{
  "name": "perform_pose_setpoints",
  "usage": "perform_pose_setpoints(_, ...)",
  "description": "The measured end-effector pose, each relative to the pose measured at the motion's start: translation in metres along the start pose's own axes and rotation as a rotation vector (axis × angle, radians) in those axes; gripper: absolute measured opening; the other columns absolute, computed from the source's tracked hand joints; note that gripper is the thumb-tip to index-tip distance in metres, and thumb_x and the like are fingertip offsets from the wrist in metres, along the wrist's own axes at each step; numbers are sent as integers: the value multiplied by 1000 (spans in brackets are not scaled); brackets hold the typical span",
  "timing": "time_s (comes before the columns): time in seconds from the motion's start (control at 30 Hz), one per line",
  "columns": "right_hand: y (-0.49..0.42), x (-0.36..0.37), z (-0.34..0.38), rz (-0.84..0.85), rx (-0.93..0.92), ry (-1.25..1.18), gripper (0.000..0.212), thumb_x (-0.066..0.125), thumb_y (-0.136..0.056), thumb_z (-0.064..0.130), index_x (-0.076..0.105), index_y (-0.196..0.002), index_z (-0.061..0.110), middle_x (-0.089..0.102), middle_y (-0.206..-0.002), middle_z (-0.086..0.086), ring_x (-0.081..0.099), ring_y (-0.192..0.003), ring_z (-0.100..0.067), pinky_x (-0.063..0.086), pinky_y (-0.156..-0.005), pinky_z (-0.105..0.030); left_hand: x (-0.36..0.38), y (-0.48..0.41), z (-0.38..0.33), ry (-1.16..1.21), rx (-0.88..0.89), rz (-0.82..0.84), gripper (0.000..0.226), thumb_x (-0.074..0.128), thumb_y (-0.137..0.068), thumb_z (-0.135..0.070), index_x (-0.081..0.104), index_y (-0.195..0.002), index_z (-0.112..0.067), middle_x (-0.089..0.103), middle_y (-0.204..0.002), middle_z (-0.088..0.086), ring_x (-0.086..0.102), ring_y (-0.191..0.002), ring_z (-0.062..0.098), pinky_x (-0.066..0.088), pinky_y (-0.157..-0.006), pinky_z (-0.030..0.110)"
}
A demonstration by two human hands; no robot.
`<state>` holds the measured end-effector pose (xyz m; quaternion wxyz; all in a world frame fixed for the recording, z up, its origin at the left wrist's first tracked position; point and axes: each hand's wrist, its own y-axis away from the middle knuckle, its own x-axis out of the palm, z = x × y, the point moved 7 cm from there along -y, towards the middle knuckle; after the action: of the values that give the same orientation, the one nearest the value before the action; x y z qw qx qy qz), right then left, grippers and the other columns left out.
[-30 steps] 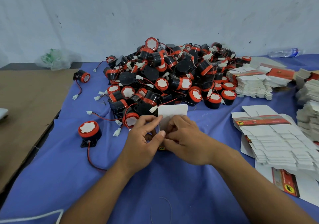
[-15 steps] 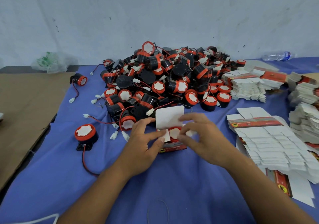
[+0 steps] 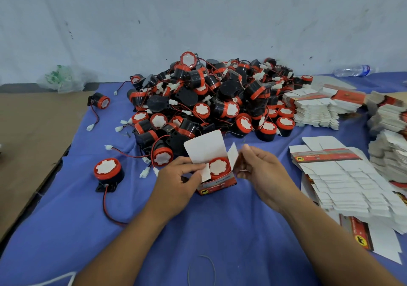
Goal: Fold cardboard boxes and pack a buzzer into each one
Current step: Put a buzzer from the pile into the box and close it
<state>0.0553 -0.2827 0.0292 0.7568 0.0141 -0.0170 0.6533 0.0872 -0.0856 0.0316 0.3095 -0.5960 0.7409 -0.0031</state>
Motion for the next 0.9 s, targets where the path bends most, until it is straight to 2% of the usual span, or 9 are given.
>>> perform_pose_setpoints(0.1,3,4,0,39,-22,112,34,64,-89,40,72,-84,8,65,-82,-22,55,-74,-22,48,-71,-32,5,-2,-1,-23,12,35,21,63,-93,-12,75,-111,-15,61,-113,-18,55,-106,-6,46,-82,10)
perform_pose_setpoints(0.2,0,2,-12,40,50,202,12,77,-86,22,69,-94,19,72,-88,-12,66,-76,-26,52,-73,-38,11,-1,-6,-89,85,87,23,63,-95,-19,73,-115,-20,55,-119,-27,47,-116,-3,36,-95,7)
perform_pose_setpoints(0.33,-1,6,-17,27,21,212,37,72,-88,6,56,-109,33,68,-97,1,68,-74,-4,52,-65,-18,13,4,-7,74,58,84,22,63,-90,-28,53,-103,-42,58,-118,-27,57,-111,3,53,-85,27)
perform_pose_setpoints(0.43,-1,9,-8,54,-106,258,61,72,-87,4,42,-123,43,66,-108,8,63,-73,-2,53,-62,-20,10,4,-6,162,61,26,45,68,-88,-20,35,-108,-43,57,-121,-28,58,-113,3,53,-87,27)
perform_pose_setpoints(0.5,-1,11,-2,107,-178,342,64,71,-88,5,48,-128,49,67,-107,14,60,-76,-4,54,-67,-23,8,3,-11,130,123,37,52,67,-90,-17,39,-122,-45,59,-120,-25,57,-114,1,50,-88,19)
perform_pose_setpoints(0.6,0,11,2,165,-246,455,43,71,-89,4,70,-113,40,65,-109,21,62,-99,3,50,-80,-19,9,2,-19,13,240,89,27,59,-93,-15,63,-117,-27,61,-117,-17,57,-114,3,48,-92,21)
perform_pose_setpoints(0.7,4,13,2,263,-258,607,38,72,-91,26,65,-129,31,54,-133,24,48,-124,10,43,-94,-9,10,3,-13,-19,190,141,28,61,-94,-12,67,-120,-21,59,-127,-15,52,-121,-2,45,-100,21)
perform_pose_setpoints(0.77,7,12,2,335,-249,717,58,65,-88,51,55,-141,30,45,-144,23,38,-133,11,36,-102,-7,12,6,-8,-38,150,218,37,63,-91,-25,63,-127,-26,53,-135,-20,45,-128,-5,40,-103,16)
perform_pose_setpoints(0.9,10,11,5,371,-258,795,57,63,-93,46,50,-146,30,41,-149,19,36,-137,5,34,-109,-13,14,9,-5,-55,147,275,48,60,-88,-46,56,-133,-31,45,-143,-22,39,-133,-7,38,-106,15)
